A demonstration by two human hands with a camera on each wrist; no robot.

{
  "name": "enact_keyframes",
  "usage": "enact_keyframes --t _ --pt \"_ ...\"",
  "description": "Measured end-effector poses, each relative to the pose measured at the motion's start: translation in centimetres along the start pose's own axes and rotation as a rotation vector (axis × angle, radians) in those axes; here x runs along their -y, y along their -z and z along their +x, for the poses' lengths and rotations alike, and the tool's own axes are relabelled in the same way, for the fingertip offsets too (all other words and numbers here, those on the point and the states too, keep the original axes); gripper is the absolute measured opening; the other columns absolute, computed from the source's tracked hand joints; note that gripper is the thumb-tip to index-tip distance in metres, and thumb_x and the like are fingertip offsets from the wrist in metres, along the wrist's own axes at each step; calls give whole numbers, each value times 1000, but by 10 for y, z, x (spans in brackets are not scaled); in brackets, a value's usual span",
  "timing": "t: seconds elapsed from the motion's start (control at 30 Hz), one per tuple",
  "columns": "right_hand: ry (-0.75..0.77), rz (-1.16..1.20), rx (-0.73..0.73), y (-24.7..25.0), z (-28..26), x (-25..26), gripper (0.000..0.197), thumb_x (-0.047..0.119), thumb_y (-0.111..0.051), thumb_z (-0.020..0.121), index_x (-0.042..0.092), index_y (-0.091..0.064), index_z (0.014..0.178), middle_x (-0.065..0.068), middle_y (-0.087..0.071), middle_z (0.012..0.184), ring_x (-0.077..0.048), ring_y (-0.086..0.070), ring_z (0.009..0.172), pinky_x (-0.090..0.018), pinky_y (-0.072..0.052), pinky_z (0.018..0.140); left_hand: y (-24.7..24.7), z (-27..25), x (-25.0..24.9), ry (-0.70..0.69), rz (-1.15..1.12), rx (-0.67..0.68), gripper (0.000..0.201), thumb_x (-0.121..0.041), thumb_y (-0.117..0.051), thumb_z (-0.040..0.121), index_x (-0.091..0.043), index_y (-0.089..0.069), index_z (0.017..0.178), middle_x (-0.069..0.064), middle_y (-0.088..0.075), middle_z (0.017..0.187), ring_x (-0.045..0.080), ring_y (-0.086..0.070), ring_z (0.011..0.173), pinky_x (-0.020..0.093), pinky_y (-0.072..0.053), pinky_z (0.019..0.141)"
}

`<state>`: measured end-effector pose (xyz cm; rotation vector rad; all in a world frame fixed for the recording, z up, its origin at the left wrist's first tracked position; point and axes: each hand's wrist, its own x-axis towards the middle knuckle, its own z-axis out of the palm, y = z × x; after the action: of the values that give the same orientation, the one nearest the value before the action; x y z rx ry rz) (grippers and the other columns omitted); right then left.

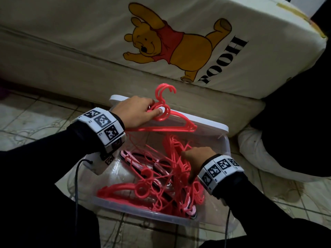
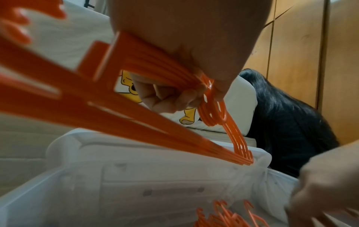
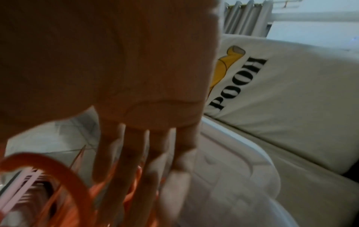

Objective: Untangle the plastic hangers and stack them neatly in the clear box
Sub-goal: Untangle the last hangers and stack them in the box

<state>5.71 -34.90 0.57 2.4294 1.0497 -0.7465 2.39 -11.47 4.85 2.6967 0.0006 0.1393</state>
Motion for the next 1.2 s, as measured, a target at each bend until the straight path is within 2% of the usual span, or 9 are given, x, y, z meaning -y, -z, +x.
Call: enact_keyframes --t 0.07,0.2,0.27,0.37,0.5,0.67,0.9,1.03,1.2 --pt "-14 70 73 -3 1 1 43 19 -68 81 17 -56 123 -10 -62 119 -30 -60 107 -40 -49 90 0 1 1 8 -5 10 25 -54 -44 91 -33 -49 78 -3 -55 77 24 -55 80 31 -34 64" --pt "10 224 -47 -1 4 -2 21 12 -67 80 9 -67 100 -14 -66 102 -30 -64 96 -30 -48 79 0 1 0 17 -6 13 32 -55 -45 91 -36 -40 66 -9 -48 68 19 -48 72 31 -31 62" --pt "33 279 -94 5 5 -8 15 13 -69 80 9 -69 95 -12 -68 97 -27 -64 91 -23 -43 72 -1 1 1 12 0 4 29 -56 -44 90 -34 -45 71 -5 -53 73 20 -51 74 31 -32 63" --pt "68 377 -166 14 -1 -18 9 12 -67 81 11 -70 90 -6 -69 89 -20 -64 84 -23 -46 73 -2 2 0 -6 4 -15 32 -56 -45 90 -28 -61 92 3 -64 85 25 -58 83 32 -36 64" --pt "46 417 -223 18 -5 -28 10 11 -67 81 13 -72 89 -3 -70 86 -17 -65 80 -23 -47 73 -4 3 2 -19 -2 -20 36 -55 -46 91 -26 -63 103 6 -67 93 29 -60 89 35 -43 70" --pt "-82 366 -234 10 1 -31 17 10 -58 83 11 -71 94 -15 -67 96 -30 -64 91 -29 -44 77 -5 3 3 -26 -7 -26 33 -54 -46 91 -27 -63 100 6 -67 92 29 -61 89 33 -40 68" --pt "-97 450 -275 3 4 -29 21 17 -49 80 22 -65 93 -13 -64 94 -29 -63 92 -38 -50 86 -4 1 1 -25 -10 -38 33 -53 -47 92 -27 -62 103 -4 -57 80 22 -55 80 30 -33 65" --pt "-34 403 -282 -3 7 -19 17 19 -54 83 22 -65 96 -10 -65 89 -29 -64 87 -32 -48 76 -4 0 -1 -22 -8 -28 18 -52 -47 92 -36 -50 87 -10 -46 71 16 -45 73 30 -30 63" --pt "37 298 -306 -2 10 -16 15 12 -56 85 16 -68 92 -9 -65 87 -27 -63 85 -28 -42 69 -4 0 -4 -3 36 -6 33 -52 -46 92 -21 -57 89 -3 -54 77 21 -51 75 31 -32 62"
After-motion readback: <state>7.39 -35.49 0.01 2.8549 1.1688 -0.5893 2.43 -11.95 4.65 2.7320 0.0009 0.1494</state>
